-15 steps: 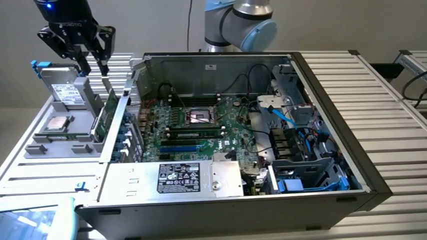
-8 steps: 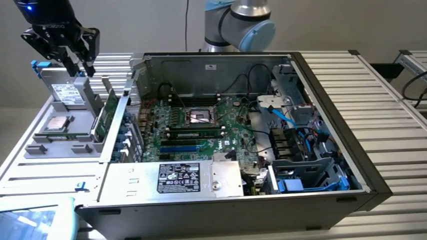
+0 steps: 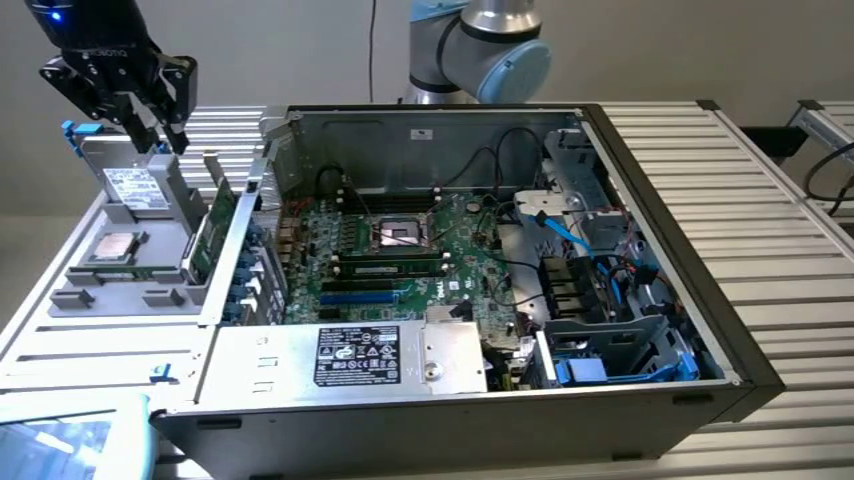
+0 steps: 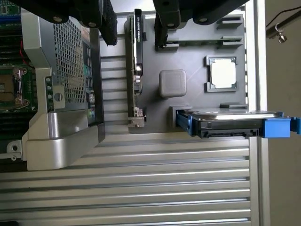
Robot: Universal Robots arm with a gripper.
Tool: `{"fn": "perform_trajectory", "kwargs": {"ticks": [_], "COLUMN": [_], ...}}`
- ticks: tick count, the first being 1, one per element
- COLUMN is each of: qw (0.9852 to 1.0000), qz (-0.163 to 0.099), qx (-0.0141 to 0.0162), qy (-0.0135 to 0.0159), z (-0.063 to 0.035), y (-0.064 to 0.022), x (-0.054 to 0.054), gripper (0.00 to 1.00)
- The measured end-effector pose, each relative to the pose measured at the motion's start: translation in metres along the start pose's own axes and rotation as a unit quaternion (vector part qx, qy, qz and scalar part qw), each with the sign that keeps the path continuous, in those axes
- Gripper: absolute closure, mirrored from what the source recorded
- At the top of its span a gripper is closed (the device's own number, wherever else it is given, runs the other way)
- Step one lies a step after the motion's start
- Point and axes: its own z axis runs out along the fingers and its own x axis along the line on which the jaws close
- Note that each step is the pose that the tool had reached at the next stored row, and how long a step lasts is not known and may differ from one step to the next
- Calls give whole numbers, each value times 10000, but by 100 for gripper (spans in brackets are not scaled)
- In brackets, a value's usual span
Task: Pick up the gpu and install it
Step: 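Pick up the gpu and move the gpu toward the slot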
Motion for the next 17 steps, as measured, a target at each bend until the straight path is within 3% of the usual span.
{"fn": "perform_trajectory", "kwargs": {"ticks": [9,17], "qw": [10000,10000], "qz": [1,2], "qx": [0,-11], "qy": [0,10], "z": [0,130], "y": [0,-60], "x": [2,4], "gripper": [54,54]}}
